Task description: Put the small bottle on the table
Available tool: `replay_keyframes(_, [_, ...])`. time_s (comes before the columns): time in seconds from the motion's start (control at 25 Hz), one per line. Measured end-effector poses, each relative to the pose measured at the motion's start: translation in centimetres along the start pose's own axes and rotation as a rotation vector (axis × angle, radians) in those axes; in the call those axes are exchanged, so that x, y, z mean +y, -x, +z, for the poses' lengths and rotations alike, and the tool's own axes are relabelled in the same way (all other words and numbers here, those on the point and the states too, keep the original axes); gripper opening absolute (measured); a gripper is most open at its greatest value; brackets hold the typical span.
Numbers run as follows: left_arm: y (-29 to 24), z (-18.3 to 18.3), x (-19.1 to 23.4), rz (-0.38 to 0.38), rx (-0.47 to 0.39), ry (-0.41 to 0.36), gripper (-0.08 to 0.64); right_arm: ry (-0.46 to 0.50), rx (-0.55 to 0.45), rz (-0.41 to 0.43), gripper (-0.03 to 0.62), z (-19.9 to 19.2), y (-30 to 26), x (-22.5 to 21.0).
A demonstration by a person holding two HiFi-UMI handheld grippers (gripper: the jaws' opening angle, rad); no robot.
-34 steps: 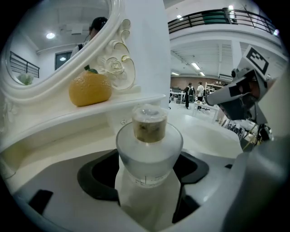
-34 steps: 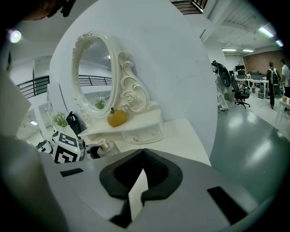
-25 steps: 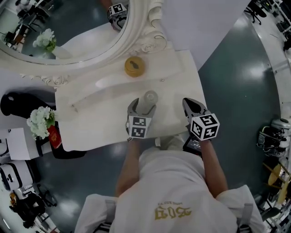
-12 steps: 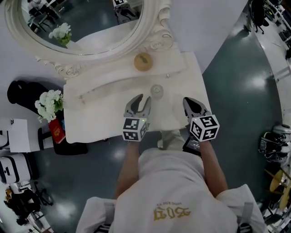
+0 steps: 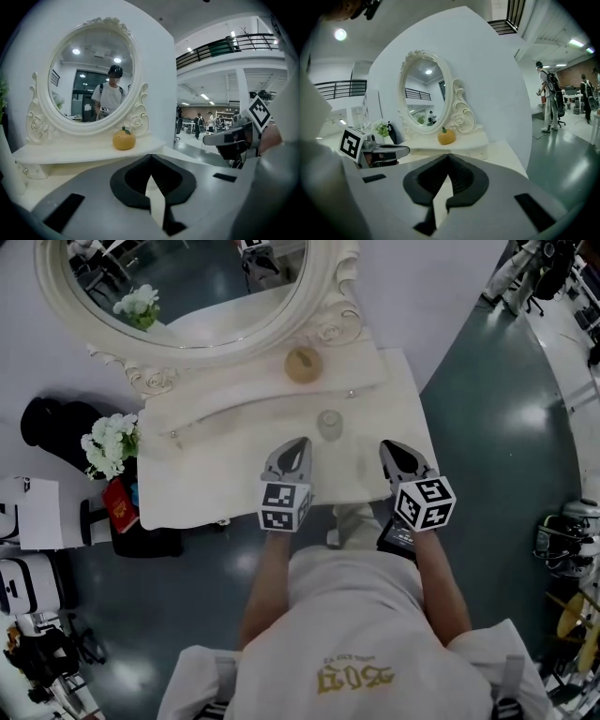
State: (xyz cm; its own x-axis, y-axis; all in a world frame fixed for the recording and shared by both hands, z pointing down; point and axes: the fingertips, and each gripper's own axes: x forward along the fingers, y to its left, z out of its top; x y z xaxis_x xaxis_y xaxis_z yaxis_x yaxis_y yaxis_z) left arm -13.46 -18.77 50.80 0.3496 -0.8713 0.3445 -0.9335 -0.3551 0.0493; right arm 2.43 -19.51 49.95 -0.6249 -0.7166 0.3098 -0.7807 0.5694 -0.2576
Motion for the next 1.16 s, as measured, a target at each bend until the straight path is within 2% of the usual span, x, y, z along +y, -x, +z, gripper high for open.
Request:
replay_keyframes(0.24, [0.4, 0.2, -0.4, -0.018, 0.005, 0.047, 0.015, 0.019, 0.0, 0.019, 0.012, 0.5, 0.0, 0.5])
replay_keyframes(0.52, [0.8, 0.4, 0.0, 0.014, -0.038, 0.045, 0.015, 0.025, 0.001, 0.041, 0.012, 0.1, 0.0, 0.5])
replay_keyframes(0.68, [0.8, 0.1, 0.4, 0.018, -0.036, 0.081, 0.015, 0.023, -0.003, 0.048, 0.012, 0.2, 0.1, 0.4])
replay_keyframes(0.92, [0.8, 0.3, 0.1, 0.026, -0.037, 0.053, 0.015, 0.011, 0.008, 0.046, 0.012, -0.4, 0.4, 0.1])
replay_keyframes(1.16, [0.5, -0.3, 0.1, 0.018, -0.019, 0.057, 0.015, 0.005, 0.006, 0.044, 0.012, -0.5, 0.1, -0.1])
